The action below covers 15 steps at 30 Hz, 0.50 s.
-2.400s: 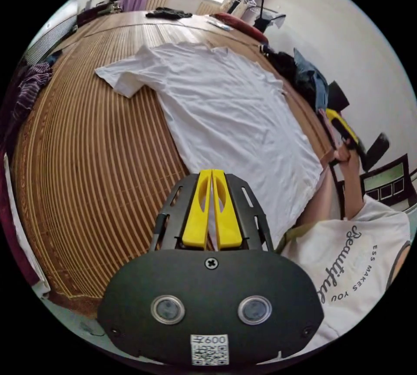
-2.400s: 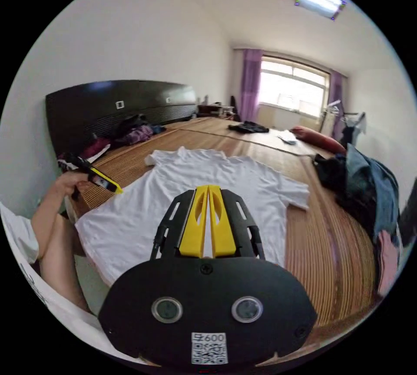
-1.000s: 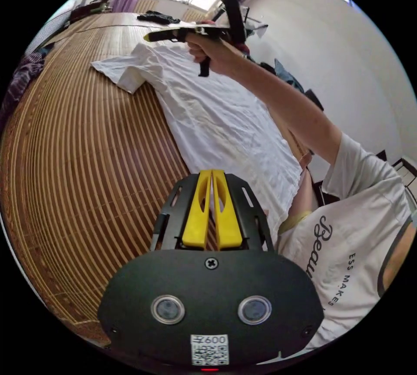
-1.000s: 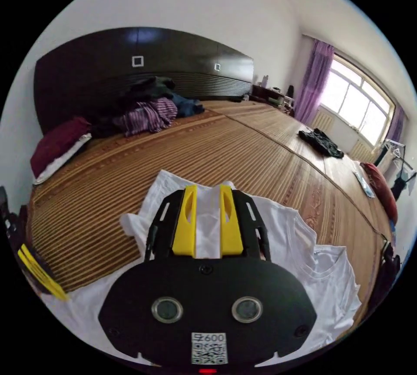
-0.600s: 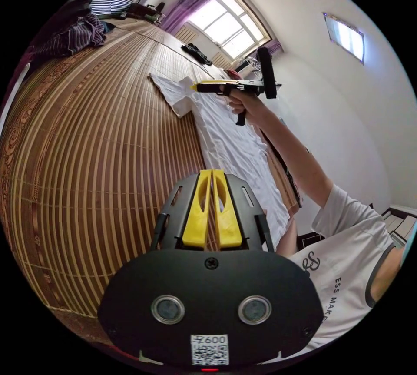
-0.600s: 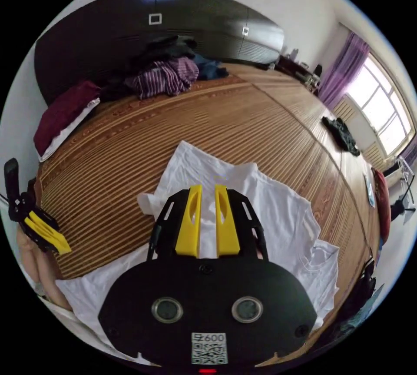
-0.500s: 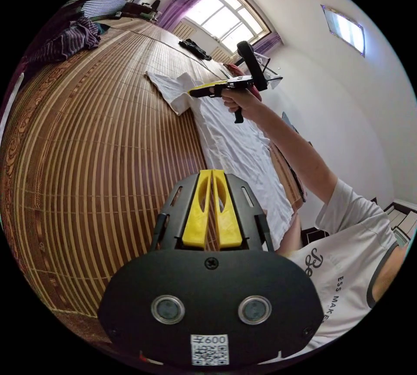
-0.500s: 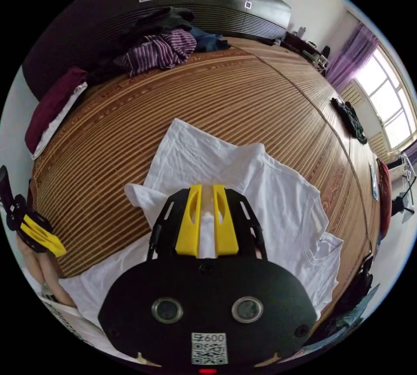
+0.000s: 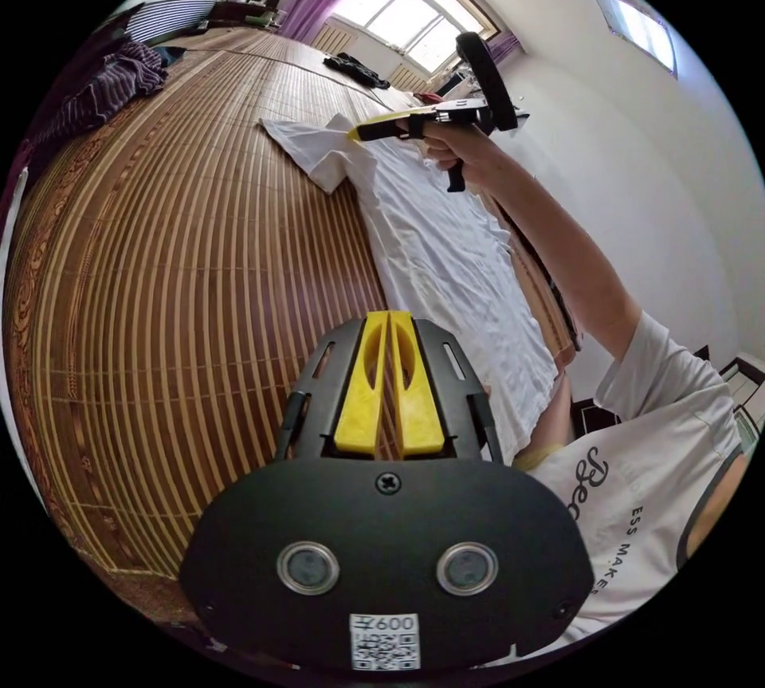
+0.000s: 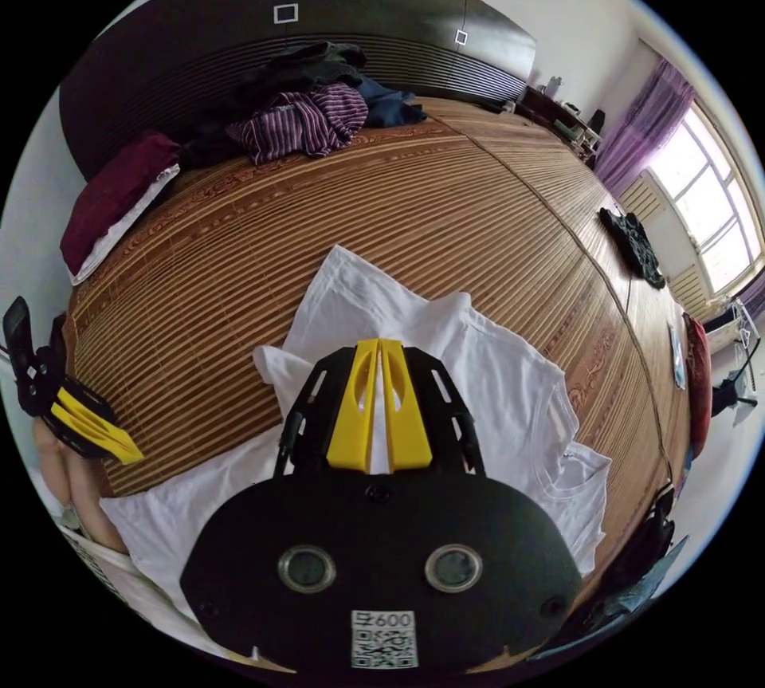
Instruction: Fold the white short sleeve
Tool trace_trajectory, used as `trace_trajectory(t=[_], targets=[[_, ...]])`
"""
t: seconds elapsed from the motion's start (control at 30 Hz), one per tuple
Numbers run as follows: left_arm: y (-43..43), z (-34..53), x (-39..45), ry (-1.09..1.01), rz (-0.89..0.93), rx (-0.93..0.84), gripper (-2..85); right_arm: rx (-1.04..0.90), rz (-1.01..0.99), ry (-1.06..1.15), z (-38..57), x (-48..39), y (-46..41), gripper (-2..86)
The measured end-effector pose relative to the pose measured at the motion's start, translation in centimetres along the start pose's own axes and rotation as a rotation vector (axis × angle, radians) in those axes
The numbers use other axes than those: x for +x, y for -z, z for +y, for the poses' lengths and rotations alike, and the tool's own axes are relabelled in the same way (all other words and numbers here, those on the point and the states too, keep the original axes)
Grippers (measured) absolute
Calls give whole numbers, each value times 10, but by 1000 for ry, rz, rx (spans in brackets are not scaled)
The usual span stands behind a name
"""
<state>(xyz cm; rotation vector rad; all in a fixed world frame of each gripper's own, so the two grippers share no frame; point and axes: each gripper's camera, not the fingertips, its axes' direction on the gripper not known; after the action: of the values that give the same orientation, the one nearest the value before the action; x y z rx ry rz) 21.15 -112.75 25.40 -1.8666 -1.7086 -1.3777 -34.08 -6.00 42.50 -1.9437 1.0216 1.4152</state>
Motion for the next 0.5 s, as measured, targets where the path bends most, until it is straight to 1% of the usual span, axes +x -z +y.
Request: trace_trajectory(t=[0.07, 0.2, 0.33, 0.43, 0.5], targets=[[-18, -2, 4, -24, -64, -44, 4, 8, 8, 10, -5, -2, 2, -9], [-37, -3, 6, -50, -66, -67, 4, 19, 46, 39, -10, -6, 6, -9], [-59, 0, -4, -49, -69, -102, 4, 16, 8, 28, -10, -2, 5, -9], [-68, 4, -11, -47, -68, -108, 3, 86, -52, -56, -6, 10, 14, -9], [-73, 6, -15, -47, -65, -109, 3, 84, -52, -52, -6, 10, 14, -9]])
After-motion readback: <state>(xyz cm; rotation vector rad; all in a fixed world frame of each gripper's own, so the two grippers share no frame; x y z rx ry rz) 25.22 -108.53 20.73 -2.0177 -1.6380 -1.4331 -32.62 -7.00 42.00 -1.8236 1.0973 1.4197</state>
